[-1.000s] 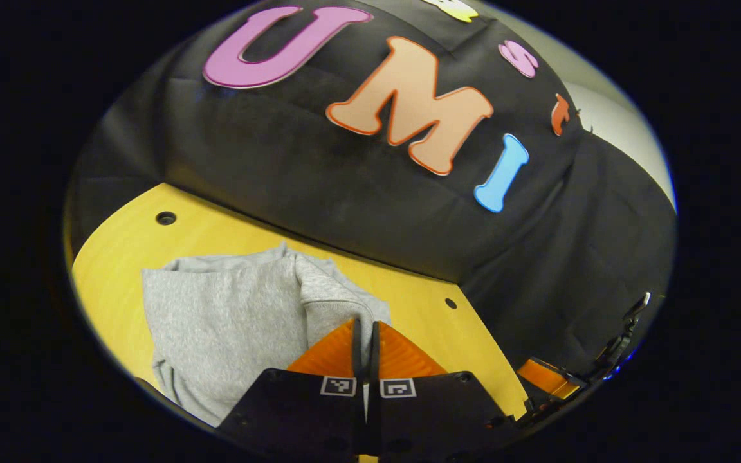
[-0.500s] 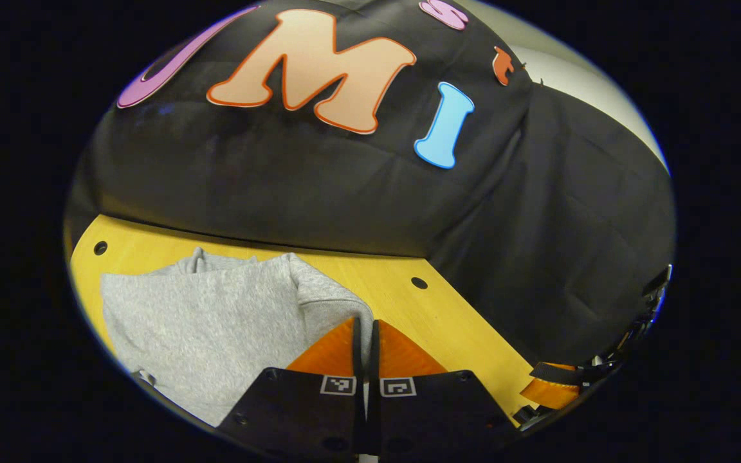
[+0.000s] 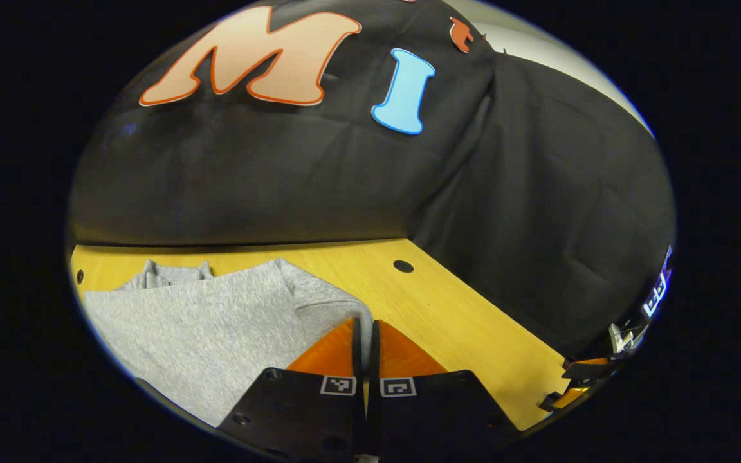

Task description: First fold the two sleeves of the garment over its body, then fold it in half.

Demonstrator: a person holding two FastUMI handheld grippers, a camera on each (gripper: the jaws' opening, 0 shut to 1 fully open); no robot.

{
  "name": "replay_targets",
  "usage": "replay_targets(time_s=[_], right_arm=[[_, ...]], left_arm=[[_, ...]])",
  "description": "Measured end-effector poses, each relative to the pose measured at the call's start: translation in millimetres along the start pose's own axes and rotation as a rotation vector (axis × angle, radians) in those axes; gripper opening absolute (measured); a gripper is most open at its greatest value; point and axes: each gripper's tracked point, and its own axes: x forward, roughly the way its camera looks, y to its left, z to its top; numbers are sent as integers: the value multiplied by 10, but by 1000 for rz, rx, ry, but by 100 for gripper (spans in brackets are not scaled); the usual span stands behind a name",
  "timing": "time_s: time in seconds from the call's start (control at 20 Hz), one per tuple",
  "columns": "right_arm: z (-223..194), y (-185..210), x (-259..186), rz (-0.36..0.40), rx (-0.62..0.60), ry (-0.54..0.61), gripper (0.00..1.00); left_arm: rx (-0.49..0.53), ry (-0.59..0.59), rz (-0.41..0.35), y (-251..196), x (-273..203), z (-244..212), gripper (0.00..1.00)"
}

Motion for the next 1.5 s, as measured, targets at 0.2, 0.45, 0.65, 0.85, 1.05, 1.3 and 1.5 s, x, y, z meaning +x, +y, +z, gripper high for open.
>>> replay_targets(time_s=[0.2,0.45,0.65,0.85,1.05,1.3,1.5], right_arm=[[-59,-26,-65,-17,9,4,98],[-199,39,-186,-17,5,15,98],[-294,284,-184,8,-14,22,94],[-463,607,-179,48,-28,43,94],[-727,910,-127,81,-57,93,98],[-1010,1066,11,94,-126,145,94],[-1235,1053,116,98,-163,211,98]], left_arm=[[62,52,0,-34,234,-145,0],[130,9,-14,-73,161,50,68],[144,-73,2,6,-189,277,95],[112,-131,23,249,-797,389,95],[126,-128,112,724,-1505,263,95],[110,-36,224,1298,-2382,-419,95],[58,80,302,1681,-2958,-1089,95]])
